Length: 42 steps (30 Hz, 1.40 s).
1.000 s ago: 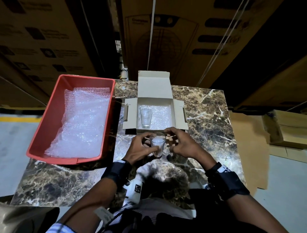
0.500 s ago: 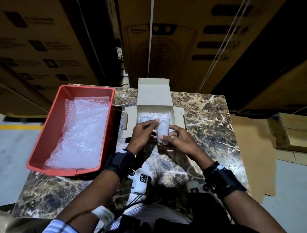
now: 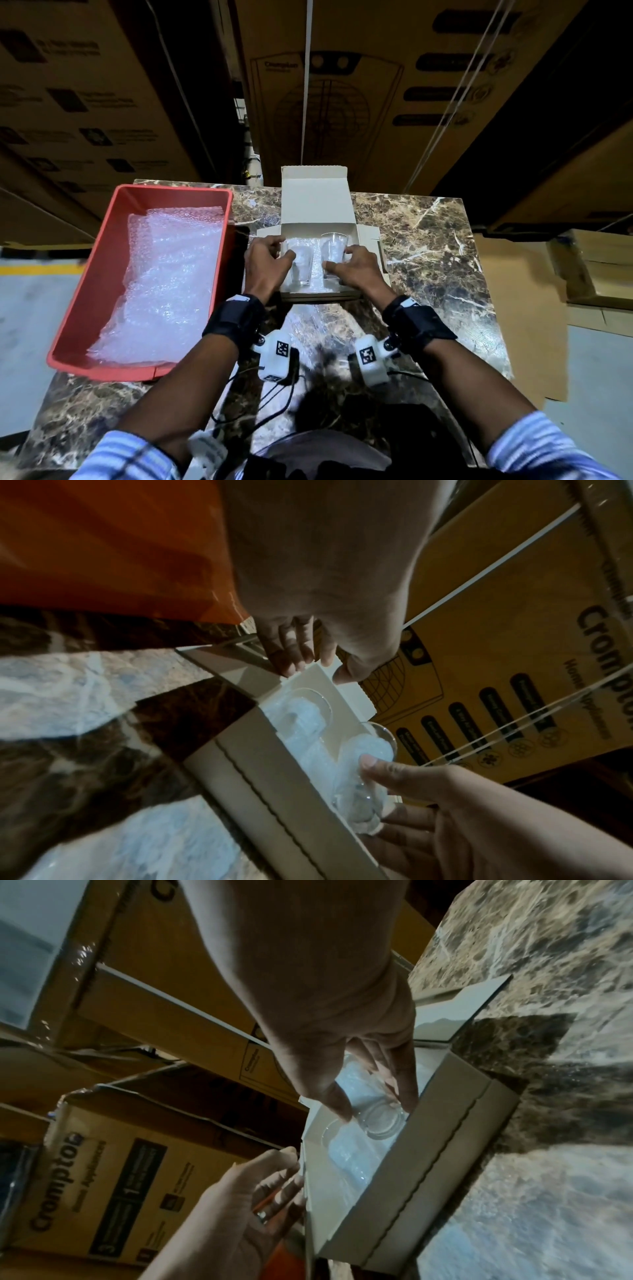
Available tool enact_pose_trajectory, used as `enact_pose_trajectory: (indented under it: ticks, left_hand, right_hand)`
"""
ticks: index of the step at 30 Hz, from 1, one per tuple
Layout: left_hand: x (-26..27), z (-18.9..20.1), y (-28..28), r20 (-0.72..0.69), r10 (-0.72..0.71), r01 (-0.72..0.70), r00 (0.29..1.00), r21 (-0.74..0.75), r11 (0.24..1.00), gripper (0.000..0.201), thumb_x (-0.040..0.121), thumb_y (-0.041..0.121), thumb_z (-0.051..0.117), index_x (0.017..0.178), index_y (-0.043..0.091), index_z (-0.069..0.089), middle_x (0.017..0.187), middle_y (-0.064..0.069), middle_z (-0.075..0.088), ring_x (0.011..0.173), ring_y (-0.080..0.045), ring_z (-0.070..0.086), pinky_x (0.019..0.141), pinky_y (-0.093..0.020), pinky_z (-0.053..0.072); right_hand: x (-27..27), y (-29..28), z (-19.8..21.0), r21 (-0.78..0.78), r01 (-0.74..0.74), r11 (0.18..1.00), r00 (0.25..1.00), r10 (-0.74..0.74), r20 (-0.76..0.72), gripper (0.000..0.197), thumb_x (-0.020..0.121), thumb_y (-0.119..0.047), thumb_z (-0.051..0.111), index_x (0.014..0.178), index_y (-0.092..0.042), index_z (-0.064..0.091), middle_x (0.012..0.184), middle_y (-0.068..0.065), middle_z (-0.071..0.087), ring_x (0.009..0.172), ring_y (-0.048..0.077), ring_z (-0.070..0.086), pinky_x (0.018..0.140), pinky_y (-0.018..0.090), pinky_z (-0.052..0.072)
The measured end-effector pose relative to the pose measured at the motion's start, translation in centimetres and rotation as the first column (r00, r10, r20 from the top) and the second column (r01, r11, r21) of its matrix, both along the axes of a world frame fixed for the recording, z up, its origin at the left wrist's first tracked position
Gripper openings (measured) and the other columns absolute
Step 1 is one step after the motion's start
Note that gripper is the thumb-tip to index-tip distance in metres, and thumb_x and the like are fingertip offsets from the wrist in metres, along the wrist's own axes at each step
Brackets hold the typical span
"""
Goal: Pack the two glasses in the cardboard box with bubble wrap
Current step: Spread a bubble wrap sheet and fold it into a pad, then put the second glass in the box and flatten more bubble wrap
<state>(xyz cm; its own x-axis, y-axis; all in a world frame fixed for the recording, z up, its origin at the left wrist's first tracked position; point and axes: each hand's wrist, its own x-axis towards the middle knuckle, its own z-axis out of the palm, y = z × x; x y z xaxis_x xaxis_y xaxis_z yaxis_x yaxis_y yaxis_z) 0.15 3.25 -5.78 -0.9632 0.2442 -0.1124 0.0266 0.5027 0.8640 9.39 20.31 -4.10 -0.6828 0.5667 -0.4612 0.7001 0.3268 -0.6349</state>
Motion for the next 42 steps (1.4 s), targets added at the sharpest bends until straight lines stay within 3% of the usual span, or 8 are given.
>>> enact_pose_trajectory:
  ticks: [5,8,14,22,29,32,40,42]
  left_hand:
    - [0.1,0.0,-0.1,0.002,0.001,-0.001,1.000,-0.041,0.999,0.040,0.085,0.013,0.077,0.123,0.003,0.073,0.113,-0.010,0.071,0.101,-0.023,0.067,0.094,-0.031,0.054]
    - [0.1,0.3,-0.2,0.014,-0.010,0.011,1.000,-0.052,0.999,0.035,0.085,0.009,0.074,0.120,0.001,0.073,0.111,-0.011,0.073,0.101,-0.025,0.068,0.099,-0.037,0.055]
    - [0.3,0.9,-0.5,0.031,-0.035,0.037,0.999,-0.054,0.998,0.037,0.087,-0.002,0.065,0.123,-0.001,0.071,0.117,-0.013,0.073,0.100,-0.017,0.062,0.095,-0.021,0.045]
    - [0.3,1.6,-1.2,0.082,-0.066,0.068,0.994,-0.015,0.998,0.045,0.090,0.003,0.067,0.134,0.004,0.065,0.118,-0.011,0.073,0.105,-0.018,0.068,0.092,-0.023,0.051]
    - [-0.3,3.8,-3.5,0.033,-0.059,0.054,0.998,0.128,0.990,0.036,0.090,0.004,0.068,0.125,0.015,0.070,0.100,-0.004,0.072,0.083,-0.016,0.074,0.074,-0.042,0.065]
    - [-1.0,5.1,-5.2,-0.026,-0.036,0.040,0.999,0.166,0.985,0.029,0.091,0.000,0.065,0.116,0.011,0.072,0.098,-0.009,0.072,0.068,0.002,0.067,0.063,-0.017,0.058]
    - [-5.1,6.4,-13.2,-0.104,0.065,-0.060,0.992,0.054,0.997,0.016,0.089,0.010,0.068,0.101,0.019,0.076,0.091,0.005,0.072,0.075,-0.007,0.065,0.064,-0.008,0.045]
    - [-6.3,5.8,-15.4,-0.046,0.049,-0.050,0.998,-0.009,0.999,0.016,0.087,0.010,0.068,0.097,0.021,0.075,0.088,0.001,0.073,0.076,-0.013,0.065,0.066,-0.018,0.048]
  right_hand:
    - [-0.5,-0.8,-1.2,0.126,-0.061,0.990,0.992,0.046,0.115,0.041,0.082,-0.042,0.081,0.098,-0.009,0.063,0.098,0.007,0.069,0.083,0.023,0.066,0.071,0.034,0.057]
    - [-0.5,-1.1,-1.3,0.137,-0.066,0.988,0.989,0.046,0.143,0.042,0.085,-0.041,0.079,0.098,-0.008,0.057,0.093,0.003,0.059,0.083,0.022,0.058,0.068,0.030,0.048]
    - [-0.2,-1.8,-1.3,0.181,-0.072,0.981,0.990,0.048,0.134,0.039,0.086,-0.040,0.078,0.086,-0.008,0.054,0.073,-0.001,0.050,0.073,0.021,0.051,0.062,0.030,0.041]
    - [1.0,-2.4,-0.2,0.217,-0.130,0.967,0.988,0.106,0.116,0.042,0.086,-0.041,0.078,0.089,-0.007,0.054,0.077,0.001,0.049,0.076,0.023,0.051,0.049,0.029,0.031]
    - [0.6,-3.7,1.5,0.277,-0.161,0.947,0.985,0.171,-0.011,0.033,0.086,-0.035,0.073,0.098,-0.007,0.060,0.089,0.010,0.061,0.084,0.033,0.059,0.067,0.034,0.044]
    - [-1.0,-5.4,2.9,0.207,-0.193,0.959,0.972,0.216,-0.094,0.054,0.087,-0.034,0.076,0.131,-0.007,0.063,0.111,0.011,0.070,0.103,0.028,0.066,0.085,0.027,0.048]
    - [-7.4,-14.5,7.6,0.001,-0.375,0.927,0.859,0.349,-0.375,0.014,0.087,-0.005,0.067,0.097,-0.007,0.078,0.079,0.000,0.071,0.069,0.009,0.064,0.065,0.012,0.048]
    - [-9.1,-16.7,7.7,-0.065,-0.434,0.898,0.850,0.385,-0.358,0.015,0.089,-0.003,0.063,0.097,-0.007,0.076,0.080,0.005,0.073,0.073,0.018,0.071,0.075,0.023,0.058]
